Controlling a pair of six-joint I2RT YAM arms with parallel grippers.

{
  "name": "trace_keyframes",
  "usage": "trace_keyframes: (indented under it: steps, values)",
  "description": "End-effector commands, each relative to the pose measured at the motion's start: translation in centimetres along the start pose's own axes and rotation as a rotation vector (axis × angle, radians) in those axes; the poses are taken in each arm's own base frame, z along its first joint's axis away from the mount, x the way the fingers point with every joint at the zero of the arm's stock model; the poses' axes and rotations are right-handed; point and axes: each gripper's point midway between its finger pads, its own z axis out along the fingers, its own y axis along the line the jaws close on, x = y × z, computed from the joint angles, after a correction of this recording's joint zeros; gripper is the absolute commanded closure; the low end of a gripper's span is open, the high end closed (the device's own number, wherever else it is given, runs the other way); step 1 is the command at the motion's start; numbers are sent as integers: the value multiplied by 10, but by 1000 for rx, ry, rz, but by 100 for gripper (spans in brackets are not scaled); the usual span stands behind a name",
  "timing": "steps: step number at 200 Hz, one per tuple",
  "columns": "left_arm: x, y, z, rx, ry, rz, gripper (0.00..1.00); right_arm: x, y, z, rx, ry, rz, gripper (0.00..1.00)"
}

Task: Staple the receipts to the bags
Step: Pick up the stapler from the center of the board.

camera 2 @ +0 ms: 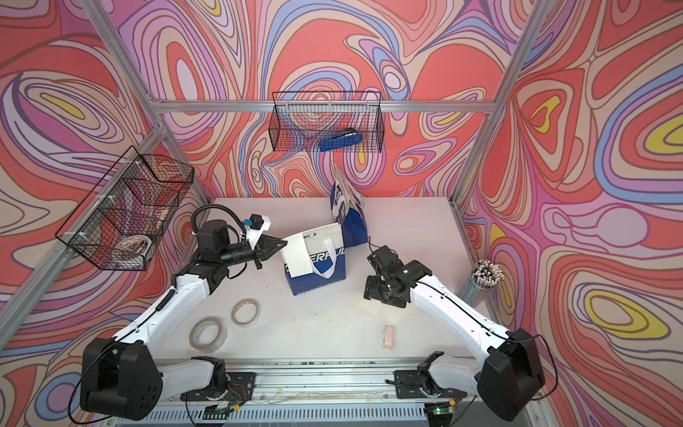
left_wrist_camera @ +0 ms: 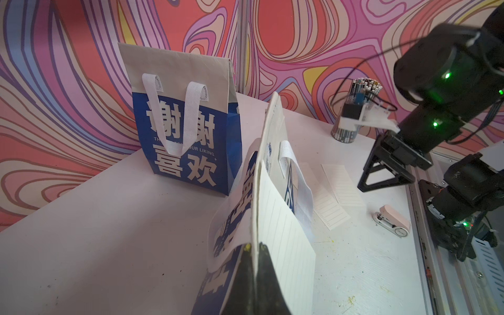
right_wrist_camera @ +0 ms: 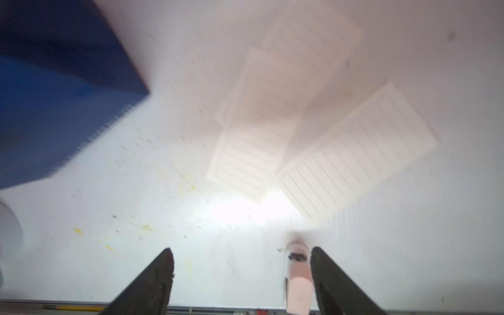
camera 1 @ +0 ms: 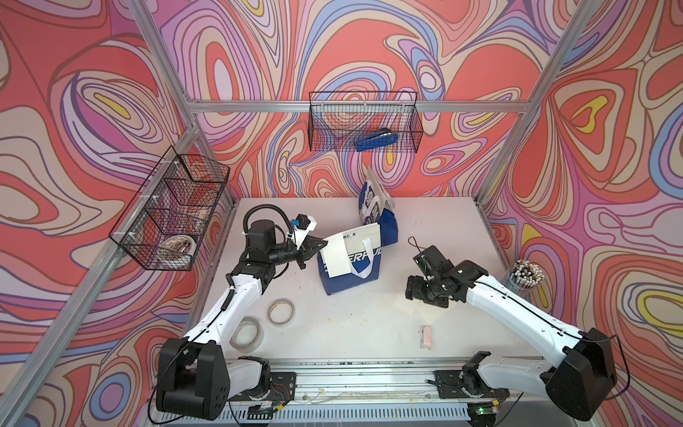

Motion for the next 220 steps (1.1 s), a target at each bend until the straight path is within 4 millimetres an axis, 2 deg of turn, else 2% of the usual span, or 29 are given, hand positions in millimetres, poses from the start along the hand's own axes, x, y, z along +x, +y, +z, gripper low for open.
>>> trace_keyframes:
  steps: [1, 23, 59, 76, 111, 119, 133, 154, 174, 195, 220]
  values:
    - [-12, -6, -4, 21, -32, 59, 100, 42, -14, -4, -33, 133, 121, 25]
    - [-11, -7, -5, 16, -29, 60, 100, 65, -14, 11, -61, 233, 120, 33]
    - [-9, -6, -5, 7, -19, 63, 100, 75, -20, 32, -26, 282, 114, 39]
    - [-8, -5, -5, 3, -13, 65, 100, 78, -25, 41, -1, 292, 118, 42]
    - [-8, -6, -6, -2, -9, 71, 100, 71, -31, 53, 57, 273, 89, 44]
    - [-7, -6, -7, -4, -7, 73, 100, 70, -30, 56, 58, 276, 79, 51]
    - [-8, -5, -7, -7, -5, 75, 100, 65, -23, 57, 38, 270, 46, 68]
    - [-7, -4, -7, -17, 3, 78, 100, 52, -15, 49, 52, 224, -40, 81]
    - [-6, -1, -8, -34, 11, 75, 100, 36, -4, 42, 76, 189, -164, 83]
    - [-6, 0, -8, -41, 19, 75, 100, 16, 26, 31, 73, 138, -376, 82]
    - [-6, 3, -10, -67, 31, 79, 100, 4, 62, 26, 42, 126, -630, 79]
